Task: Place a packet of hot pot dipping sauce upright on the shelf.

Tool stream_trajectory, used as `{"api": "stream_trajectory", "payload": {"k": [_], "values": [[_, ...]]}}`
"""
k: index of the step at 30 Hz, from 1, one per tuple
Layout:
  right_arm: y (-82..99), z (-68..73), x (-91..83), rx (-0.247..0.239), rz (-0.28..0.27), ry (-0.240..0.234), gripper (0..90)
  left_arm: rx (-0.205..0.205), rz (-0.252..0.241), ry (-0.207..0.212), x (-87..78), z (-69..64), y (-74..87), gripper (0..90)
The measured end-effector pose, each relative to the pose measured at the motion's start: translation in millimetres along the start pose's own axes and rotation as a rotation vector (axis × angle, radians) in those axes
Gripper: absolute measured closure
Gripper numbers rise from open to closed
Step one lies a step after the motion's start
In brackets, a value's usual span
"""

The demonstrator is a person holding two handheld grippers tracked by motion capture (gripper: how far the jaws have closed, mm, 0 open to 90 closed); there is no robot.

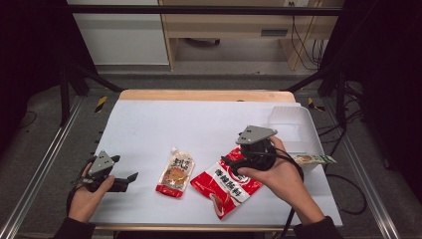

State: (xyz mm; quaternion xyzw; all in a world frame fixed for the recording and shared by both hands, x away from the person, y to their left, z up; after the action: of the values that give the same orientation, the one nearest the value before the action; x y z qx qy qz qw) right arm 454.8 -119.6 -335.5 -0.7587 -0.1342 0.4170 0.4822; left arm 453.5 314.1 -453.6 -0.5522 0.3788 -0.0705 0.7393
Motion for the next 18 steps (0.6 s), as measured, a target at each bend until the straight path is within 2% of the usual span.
{"api": "stream_trajectory", "payload": {"k": [9, 13, 18], "values": [[-0.7, 14.3, 27.3, 0.020, 0.023, -0.016, 16.1, 0.005, -0.003, -0.004, -1.6, 0.5, -0.9, 7.4], [-1.0, 18.5, 36.4, 0.033, 0.021, -0.019, 19.1, -0.005, -0.010, -0.008, -3.2, 1.6, -1.0, 7.3], [-0.4, 23.1, 46.7, 0.048, 0.024, -0.029, 24.2, 0.007, -0.005, -0.007, -2.9, 1.2, -1.1, 7.3]]}}
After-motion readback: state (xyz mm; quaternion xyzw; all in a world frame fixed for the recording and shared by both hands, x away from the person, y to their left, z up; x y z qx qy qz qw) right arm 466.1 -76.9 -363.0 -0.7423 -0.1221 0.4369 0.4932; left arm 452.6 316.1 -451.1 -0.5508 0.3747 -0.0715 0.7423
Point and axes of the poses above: each handheld gripper's, and its own axes: x roughly forward along the jaws, y roughly out of its underside, z roughly to its left, the point moved 1 cm from there along x, roughly forward along the jaws, and after that the axes turned 6 degrees about -z, right-handed, at the moved point
